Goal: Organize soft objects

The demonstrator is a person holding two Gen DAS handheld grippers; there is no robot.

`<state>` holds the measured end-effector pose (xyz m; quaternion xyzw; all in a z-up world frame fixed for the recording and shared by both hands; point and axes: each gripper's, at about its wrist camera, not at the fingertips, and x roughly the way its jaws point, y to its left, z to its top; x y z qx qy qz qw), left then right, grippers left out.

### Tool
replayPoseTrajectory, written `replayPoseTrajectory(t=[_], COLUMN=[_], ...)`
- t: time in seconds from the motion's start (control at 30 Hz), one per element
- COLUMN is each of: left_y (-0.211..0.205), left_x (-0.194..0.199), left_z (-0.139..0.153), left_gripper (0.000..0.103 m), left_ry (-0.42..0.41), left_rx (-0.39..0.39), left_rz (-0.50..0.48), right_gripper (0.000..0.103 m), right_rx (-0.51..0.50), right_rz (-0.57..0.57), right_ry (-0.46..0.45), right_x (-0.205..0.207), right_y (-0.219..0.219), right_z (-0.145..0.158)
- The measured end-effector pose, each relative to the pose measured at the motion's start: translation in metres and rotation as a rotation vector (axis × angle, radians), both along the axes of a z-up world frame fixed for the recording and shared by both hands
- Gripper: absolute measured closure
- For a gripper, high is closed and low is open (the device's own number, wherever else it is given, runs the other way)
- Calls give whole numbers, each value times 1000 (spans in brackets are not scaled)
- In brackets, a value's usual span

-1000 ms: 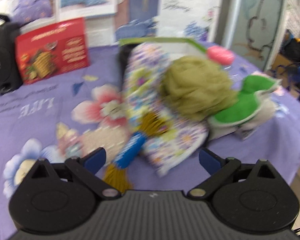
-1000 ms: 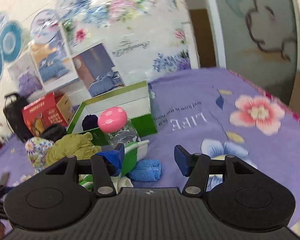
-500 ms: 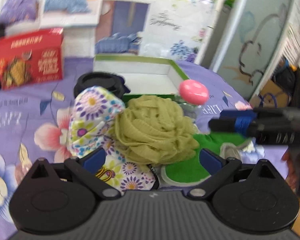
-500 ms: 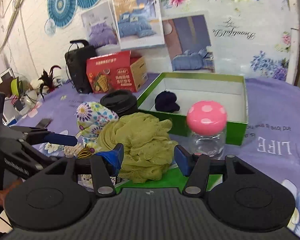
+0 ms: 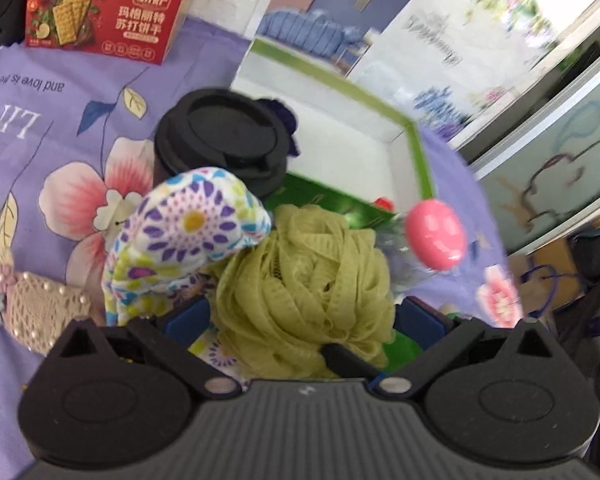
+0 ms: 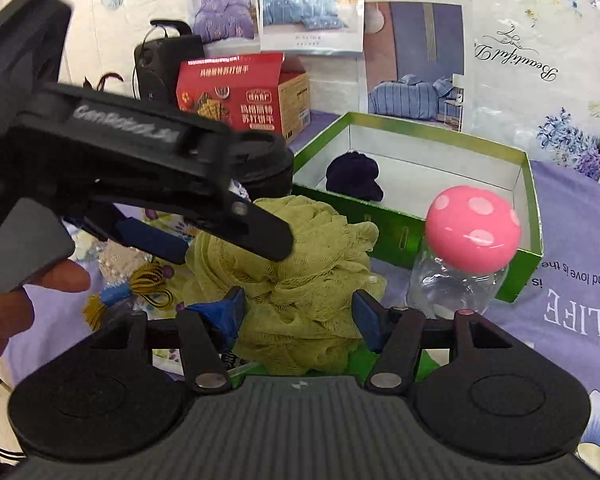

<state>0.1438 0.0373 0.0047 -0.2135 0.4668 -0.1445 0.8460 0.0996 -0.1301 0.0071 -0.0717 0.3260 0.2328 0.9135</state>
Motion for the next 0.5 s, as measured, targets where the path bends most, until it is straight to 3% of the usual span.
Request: replayPoseTrajectory(t=[0.27, 0.33, 0.37, 0.47, 0.5], left_y=[-5, -5, -7, -3, -3], left_x=[14, 13, 13, 8, 4], left_z=[-20, -20, -19, -15, -10], left_gripper=[4, 17, 35, 58, 60], left_ry=[69, 62, 54, 31, 15], left_rx=[-4, 10, 42, 10, 10], left_rz=[-23, -29, -38, -71, -82], right_gripper=[49, 56, 63, 83, 85], right_rx=[-104, -121, -105, -34, -26], right_rz=[7, 33, 26, 2, -2], right_ry=[2, -43, -64, -59, -70], right_x=[6, 2, 0, -2, -4], right_y=[16, 19, 17, 7, 5], right_z=[-14, -14, -14, -8, -4])
